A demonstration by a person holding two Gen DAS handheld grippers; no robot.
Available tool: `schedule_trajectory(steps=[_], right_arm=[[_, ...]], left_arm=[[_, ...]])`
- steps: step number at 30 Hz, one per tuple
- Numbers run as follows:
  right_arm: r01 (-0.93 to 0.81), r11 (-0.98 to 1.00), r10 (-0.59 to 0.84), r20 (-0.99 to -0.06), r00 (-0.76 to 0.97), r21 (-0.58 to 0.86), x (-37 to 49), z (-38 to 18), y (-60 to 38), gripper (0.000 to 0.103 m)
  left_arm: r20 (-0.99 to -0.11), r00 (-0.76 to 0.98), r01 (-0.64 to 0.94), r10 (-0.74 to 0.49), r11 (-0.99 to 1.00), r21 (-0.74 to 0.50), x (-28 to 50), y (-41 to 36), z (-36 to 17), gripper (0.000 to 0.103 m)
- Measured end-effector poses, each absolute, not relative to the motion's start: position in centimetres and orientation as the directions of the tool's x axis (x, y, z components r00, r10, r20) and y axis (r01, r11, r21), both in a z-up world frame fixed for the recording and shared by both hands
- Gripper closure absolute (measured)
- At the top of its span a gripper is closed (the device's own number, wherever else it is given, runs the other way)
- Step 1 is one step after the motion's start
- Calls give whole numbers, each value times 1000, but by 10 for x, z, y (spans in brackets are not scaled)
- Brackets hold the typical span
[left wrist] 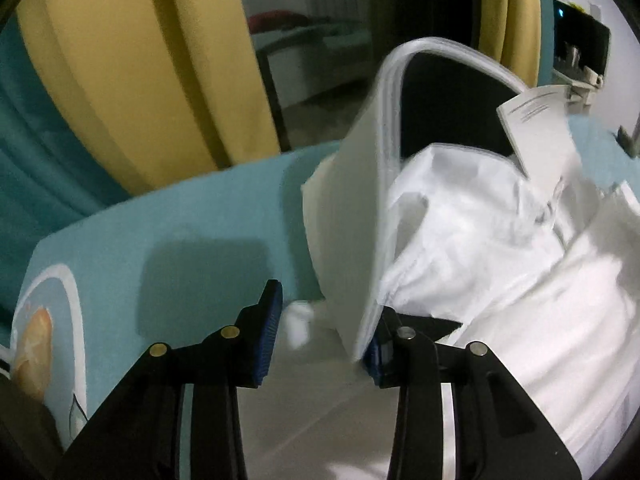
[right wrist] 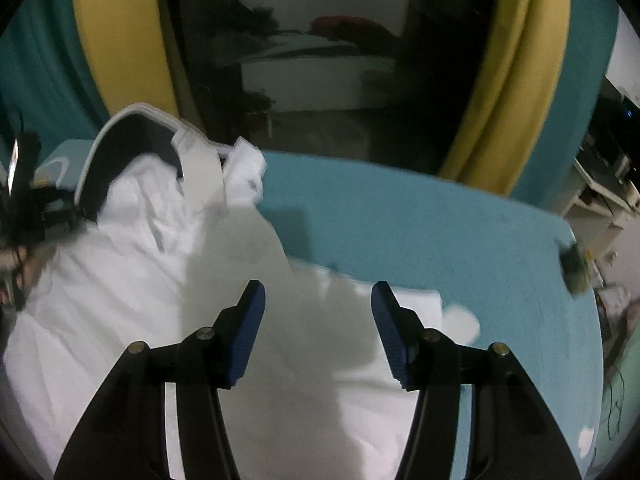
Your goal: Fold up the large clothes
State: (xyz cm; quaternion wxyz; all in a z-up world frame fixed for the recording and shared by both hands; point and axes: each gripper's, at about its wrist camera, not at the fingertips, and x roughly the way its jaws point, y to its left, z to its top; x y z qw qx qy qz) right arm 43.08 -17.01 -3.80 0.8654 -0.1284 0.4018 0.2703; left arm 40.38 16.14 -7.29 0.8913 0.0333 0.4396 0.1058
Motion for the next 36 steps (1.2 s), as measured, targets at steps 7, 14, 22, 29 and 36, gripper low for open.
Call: schedule_trajectory(steps=[7, 14, 22, 29, 36], right_arm=[[-600, 797, 462, -712, 529, 70, 465, -8, -115, 44], [-667, 736, 514, -737, 439, 116, 492, -23, -34, 37], [-706, 708, 362, -855, 371, -7, 482, -89, -11, 37], [-682, 731, 372, -854, 364, 27, 485, -101, -40, 30], [-691, 719, 406, -851, 333, 73, 482, -104, -57, 28]], left_arm=[[-768, 599, -160, 226, 974, 162, 384, 161, -74, 64], [-776, 602, -129, 187, 982, 137, 388, 171, -74, 63], [-768, 638, -81, 47, 997, -6, 372, 184, -51, 63], [-648, 750, 35, -133, 986, -162, 352, 182, 6, 54], [-726, 674, -34, -133, 977, -210, 394, 201, -25, 43]])
